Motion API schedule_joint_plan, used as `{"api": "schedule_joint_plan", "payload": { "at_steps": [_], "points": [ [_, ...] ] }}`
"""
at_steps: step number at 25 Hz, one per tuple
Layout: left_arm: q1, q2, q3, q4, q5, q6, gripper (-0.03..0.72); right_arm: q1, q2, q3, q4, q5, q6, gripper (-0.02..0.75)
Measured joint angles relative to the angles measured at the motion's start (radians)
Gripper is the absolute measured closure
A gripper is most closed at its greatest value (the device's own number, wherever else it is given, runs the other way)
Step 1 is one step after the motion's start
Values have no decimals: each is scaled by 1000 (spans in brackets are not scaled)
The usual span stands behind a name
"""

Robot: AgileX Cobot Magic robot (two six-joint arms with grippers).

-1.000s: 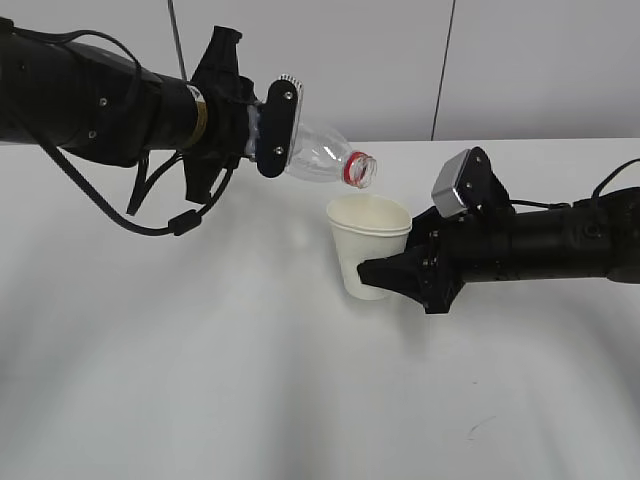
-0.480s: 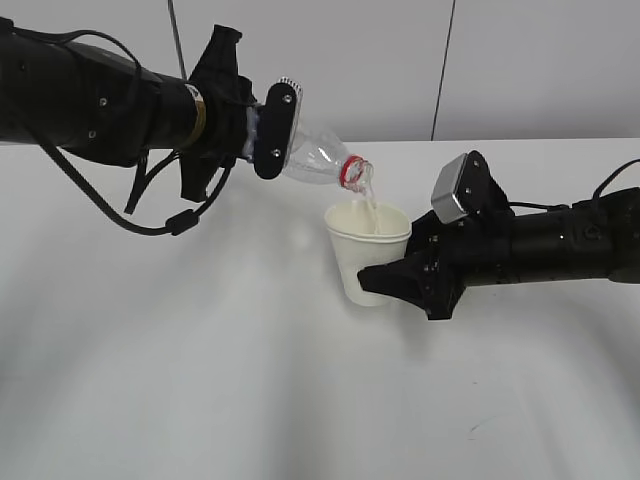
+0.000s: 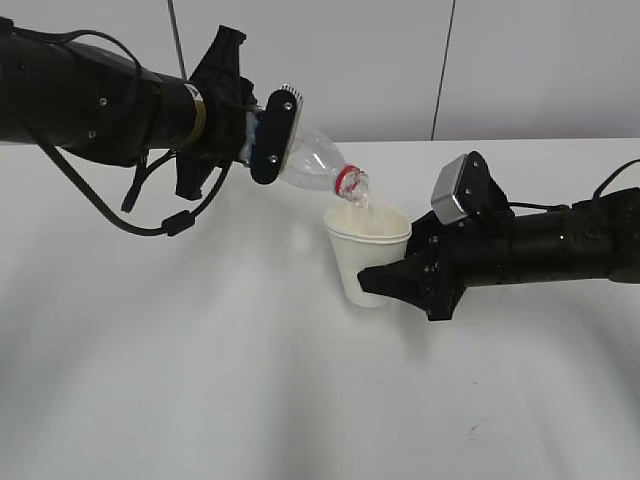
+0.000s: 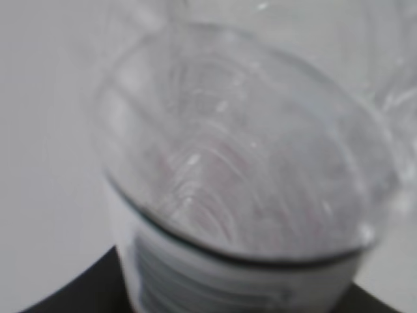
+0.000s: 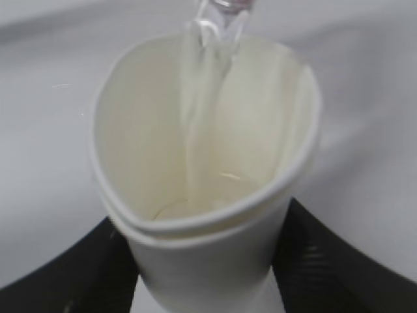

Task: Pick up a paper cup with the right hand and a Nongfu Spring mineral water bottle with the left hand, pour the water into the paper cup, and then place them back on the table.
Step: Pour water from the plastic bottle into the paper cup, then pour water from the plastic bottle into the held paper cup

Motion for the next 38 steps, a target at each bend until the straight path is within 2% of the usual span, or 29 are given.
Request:
{"api": "schedule_joint_plan", "payload": {
  "at_steps": [19, 38],
  "points": [
    [0, 0, -2, 0, 2, 24, 380, 0, 0, -23, -50, -23, 8, 307],
    [-2, 0, -3, 0, 4, 31, 380, 0, 0, -24, -52, 4, 12, 307]
  ]
}}
